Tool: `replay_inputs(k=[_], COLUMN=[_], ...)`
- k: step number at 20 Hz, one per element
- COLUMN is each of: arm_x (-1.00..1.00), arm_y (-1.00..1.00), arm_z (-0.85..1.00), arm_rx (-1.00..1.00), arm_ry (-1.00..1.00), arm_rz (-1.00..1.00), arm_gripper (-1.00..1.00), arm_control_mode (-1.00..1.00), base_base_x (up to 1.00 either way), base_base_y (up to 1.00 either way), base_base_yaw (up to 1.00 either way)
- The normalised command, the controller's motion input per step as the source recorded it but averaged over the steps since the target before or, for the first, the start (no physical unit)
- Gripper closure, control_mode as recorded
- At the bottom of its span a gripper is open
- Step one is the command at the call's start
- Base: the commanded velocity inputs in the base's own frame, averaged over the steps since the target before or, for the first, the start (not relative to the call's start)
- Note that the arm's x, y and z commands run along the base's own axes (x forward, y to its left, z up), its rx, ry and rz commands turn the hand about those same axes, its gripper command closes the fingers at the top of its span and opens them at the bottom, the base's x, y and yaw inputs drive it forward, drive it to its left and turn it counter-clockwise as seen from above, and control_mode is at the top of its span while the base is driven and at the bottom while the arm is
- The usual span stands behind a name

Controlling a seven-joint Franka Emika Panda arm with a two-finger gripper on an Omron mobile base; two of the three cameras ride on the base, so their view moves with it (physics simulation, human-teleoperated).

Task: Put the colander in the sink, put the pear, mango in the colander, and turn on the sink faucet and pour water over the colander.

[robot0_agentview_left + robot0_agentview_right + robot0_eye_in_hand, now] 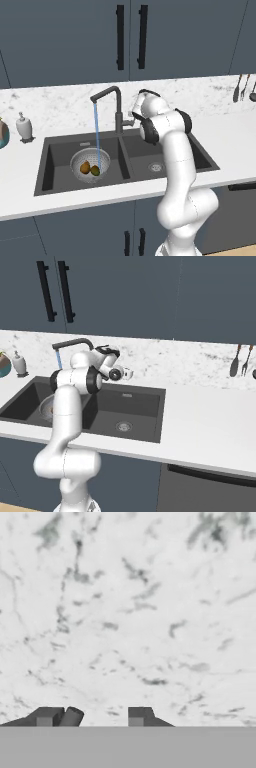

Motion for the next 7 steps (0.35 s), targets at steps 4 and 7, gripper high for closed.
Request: replay_inputs(k=[4,7], arm_x=[-0.21,-0.32], arm_y=[-0.28,-0.1], arm_z=[0.0,0.0], arm_rx=[0.0,0.0], arm_ry=[0.07,0.06], arm_rz=[-0.01,0.0], arm_gripper=[1.0,1.0], arm_control_mode=[-1.0,-1.0], base_base_x=[0.0,0.0], base_base_y=[0.0,0.0], base_base_yaw=[0.0,0.0])
